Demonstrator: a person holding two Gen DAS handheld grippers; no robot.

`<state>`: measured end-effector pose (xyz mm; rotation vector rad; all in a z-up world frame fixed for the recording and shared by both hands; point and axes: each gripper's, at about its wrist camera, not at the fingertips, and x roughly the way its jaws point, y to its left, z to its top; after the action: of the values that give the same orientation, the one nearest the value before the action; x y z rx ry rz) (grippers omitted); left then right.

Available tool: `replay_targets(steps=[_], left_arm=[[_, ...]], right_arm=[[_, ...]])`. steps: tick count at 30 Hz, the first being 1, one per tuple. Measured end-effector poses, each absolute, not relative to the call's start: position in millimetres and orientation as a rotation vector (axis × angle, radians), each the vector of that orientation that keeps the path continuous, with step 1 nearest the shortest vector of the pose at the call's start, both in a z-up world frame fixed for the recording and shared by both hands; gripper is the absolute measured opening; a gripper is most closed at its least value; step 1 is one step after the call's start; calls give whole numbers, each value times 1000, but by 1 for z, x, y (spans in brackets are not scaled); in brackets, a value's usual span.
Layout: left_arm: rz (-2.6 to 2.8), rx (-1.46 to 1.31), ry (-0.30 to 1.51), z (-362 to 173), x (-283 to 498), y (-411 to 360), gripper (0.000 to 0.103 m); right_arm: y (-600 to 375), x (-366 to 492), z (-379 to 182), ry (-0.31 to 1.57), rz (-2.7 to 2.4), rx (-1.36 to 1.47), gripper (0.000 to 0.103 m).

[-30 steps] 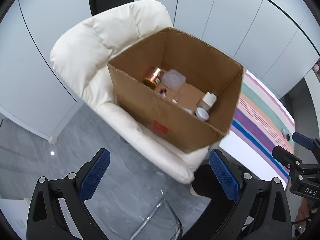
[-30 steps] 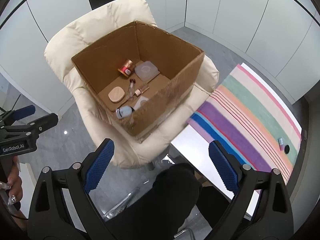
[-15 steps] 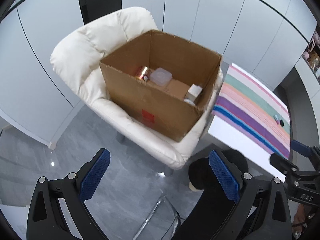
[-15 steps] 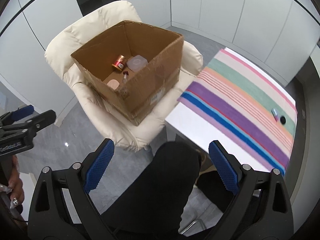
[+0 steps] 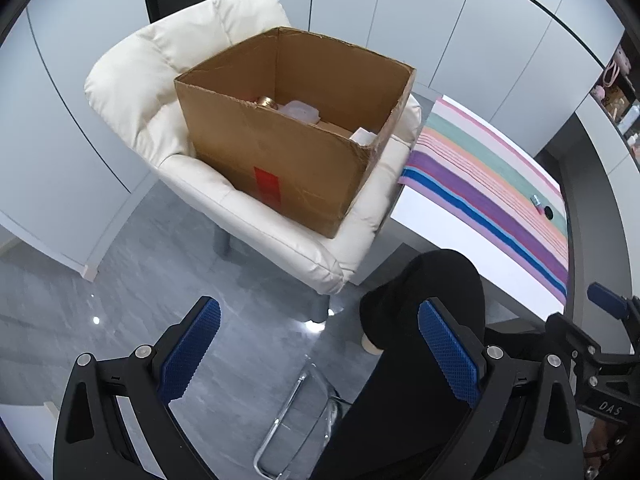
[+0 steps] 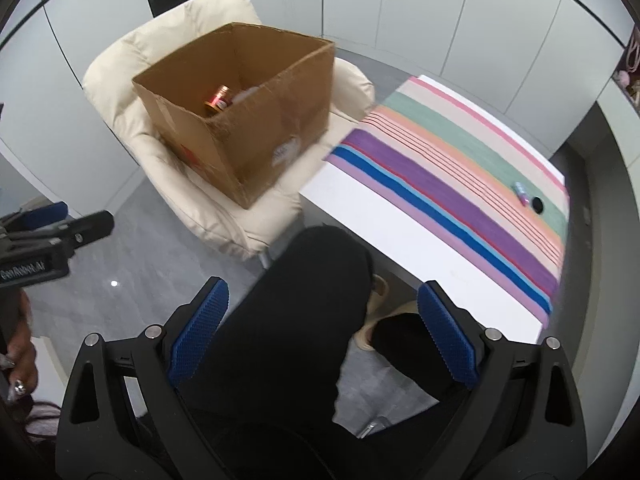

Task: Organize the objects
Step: 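Move both open tools back toward the vial and black sponge on the cloth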

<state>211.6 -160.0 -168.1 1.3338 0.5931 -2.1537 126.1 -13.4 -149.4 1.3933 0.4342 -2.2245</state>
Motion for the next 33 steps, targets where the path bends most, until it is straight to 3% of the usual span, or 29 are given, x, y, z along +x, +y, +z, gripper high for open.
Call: replay_targets(steps=[12,33], left_arm=[[-2171,1330,554,-163,199,-146,99],[-2331,1388,432,-154,100,-90,99]], right_arm=[[14,131,-146,426,-2290,1365,97],[101,95,-152,256,-2408,1447,97]])
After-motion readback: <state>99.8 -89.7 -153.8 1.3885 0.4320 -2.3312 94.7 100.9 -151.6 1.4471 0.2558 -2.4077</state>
